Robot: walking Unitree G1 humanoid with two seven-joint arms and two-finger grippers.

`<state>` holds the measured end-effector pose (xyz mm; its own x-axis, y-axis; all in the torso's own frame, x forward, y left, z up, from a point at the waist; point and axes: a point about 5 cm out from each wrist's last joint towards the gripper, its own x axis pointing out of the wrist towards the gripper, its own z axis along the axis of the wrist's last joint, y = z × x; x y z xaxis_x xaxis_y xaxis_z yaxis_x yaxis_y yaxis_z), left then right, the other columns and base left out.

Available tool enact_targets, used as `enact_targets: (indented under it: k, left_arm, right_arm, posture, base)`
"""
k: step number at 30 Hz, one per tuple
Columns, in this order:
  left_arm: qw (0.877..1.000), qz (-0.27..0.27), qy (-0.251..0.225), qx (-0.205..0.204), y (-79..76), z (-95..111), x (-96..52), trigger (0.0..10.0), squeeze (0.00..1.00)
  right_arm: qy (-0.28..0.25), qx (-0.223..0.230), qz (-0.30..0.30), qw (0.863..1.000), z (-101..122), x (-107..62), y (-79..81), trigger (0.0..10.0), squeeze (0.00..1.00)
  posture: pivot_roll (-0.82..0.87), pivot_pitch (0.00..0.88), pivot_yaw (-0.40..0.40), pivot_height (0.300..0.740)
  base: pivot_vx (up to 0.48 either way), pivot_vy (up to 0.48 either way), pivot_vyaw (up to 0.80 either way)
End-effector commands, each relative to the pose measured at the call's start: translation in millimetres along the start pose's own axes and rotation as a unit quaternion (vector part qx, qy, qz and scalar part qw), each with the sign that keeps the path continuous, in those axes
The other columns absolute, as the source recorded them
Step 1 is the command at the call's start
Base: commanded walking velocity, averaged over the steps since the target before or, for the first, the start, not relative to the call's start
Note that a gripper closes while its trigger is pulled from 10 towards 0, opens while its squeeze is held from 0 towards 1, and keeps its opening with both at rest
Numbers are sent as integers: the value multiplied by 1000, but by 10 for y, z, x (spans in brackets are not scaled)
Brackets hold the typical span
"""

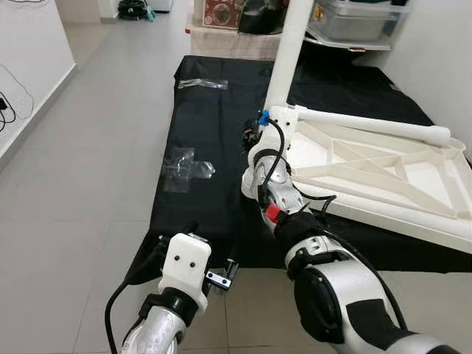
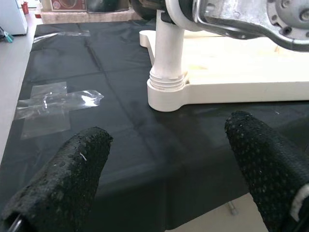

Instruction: Building children table

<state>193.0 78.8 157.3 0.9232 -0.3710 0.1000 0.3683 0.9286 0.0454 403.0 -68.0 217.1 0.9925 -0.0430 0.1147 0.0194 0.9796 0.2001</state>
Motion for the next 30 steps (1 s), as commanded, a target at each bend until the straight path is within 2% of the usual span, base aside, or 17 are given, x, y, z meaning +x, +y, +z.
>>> enact_targets:
  k: [1, 5, 6, 8, 11, 12, 13, 14, 15, 16, 17, 25, 26, 27, 28, 29, 30]
  left_arm:
    - [1000, -4, 11, -5, -27, -48, -3, 10000, 0]
    - [1000, -4, 11, -5, -29, -50, -4, 10000, 0]
    - [1000, -4, 12, -5, -29, -54, -5, 10000, 0]
    - [1000, -4, 12, -5, -29, -54, -5, 10000, 0]
    - [1000, -5, 13, -5, -32, -59, -12, 10000, 0]
    - [1000, -6, 13, -5, -34, -58, -14, 10000, 0]
    - [1000, -6, 13, -5, -34, -58, -14, 10000, 0]
    - [1000, -6, 13, -5, -36, -57, -15, 10000, 0]
    - [1000, -6, 13, -5, -36, -57, -15, 10000, 0]
    - [1000, -6, 13, -5, -41, -55, -19, 10000, 0]
    - [1000, -6, 13, -5, -41, -55, -19, 10000, 0]
    - [1000, -4, 14, -3, -44, -54, -35, 10000, 0]
    - [1000, -4, 14, -3, -45, -57, -36, 10000, 0]
    - [1000, -4, 15, -3, -45, -59, -37, 10000, 0]
    - [1000, -4, 15, -3, -45, -59, -37, 10000, 0]
    - [1000, -4, 15, -3, -45, -59, -38, 10000, 0]
    - [1000, -4, 15, -3, -45, -59, -38, 10000, 0]
  right_arm:
    - [-11, 4, 36, 999, 11, -4, -12, 10000, 0]
    - [-8, 26, 143, 989, 29, 8, 15, 10000, 0]
    - [29, 53, 257, 964, -12, -13, 32, 10000, 0]
    - [29, 53, 257, 964, -12, -13, 32, 10000, 0]
    - [85, 95, 490, 862, -37, -160, 0, 10000, 0]
    - [96, 93, 528, 839, -38, -194, -21, 10000, 0]
    - [96, 93, 528, 839, -38, -194, -21, 10000, 0]
    - [106, 76, 565, 815, -43, -226, -16, 10000, 0]
    - [106, 76, 565, 815, -43, -226, -16, 10000, 0]
    - [115, 64, 588, 798, -53, -248, 9, 10000, 0]
    - [115, 64, 588, 798, -53, -248, 9, 10000, 0]
    - [132, 25, 671, 729, -54, -349, 254, 10000, 0]
    - [113, 13, 631, 767, -28, -293, 331, 0, 0]
    - [99, 6, 602, 793, -4, -253, 374, 0, 0]
    - [99, 6, 602, 793, -4, -253, 374, 0, 0]
    - [78, -11, 559, 825, 13, -204, 398, 0, 0]
    - [78, -11, 559, 825, 13, -204, 398, 0, 0]
  posture:
    - [105, 98, -96, 740]
    - [106, 94, -98, 740]
    - [100, 88, -94, 740]
    - [100, 88, -94, 740]
    - [109, 84, -98, 740]
    - [110, 84, -100, 740]
    - [110, 84, -100, 740]
    - [114, 83, -101, 740]
    - [114, 83, -101, 740]
    - [122, 81, -106, 740]
    - [122, 81, -106, 740]
    - [131, 79, -111, 740]
    - [132, 77, -113, 740]
    - [132, 77, -113, 740]
    - [132, 77, -113, 740]
    - [125, 78, -107, 740]
    - [125, 78, -107, 740]
  base:
    - [0, 0, 0]
    - [0, 0, 0]
    - [0, 0, 0]
    - [0, 0, 0]
    - [0, 0, 0]
    - [0, 0, 0]
    - [0, 0, 0]
    - [0, 0, 0]
    - [0, 0, 0]
    - [0, 0, 0]
    - [0, 0, 0]
    - [0, 0, 0]
    - [0, 0, 0]
    - [0, 0, 0]
    - [0, 0, 0]
    - [0, 0, 0]
    - [0, 0, 0]
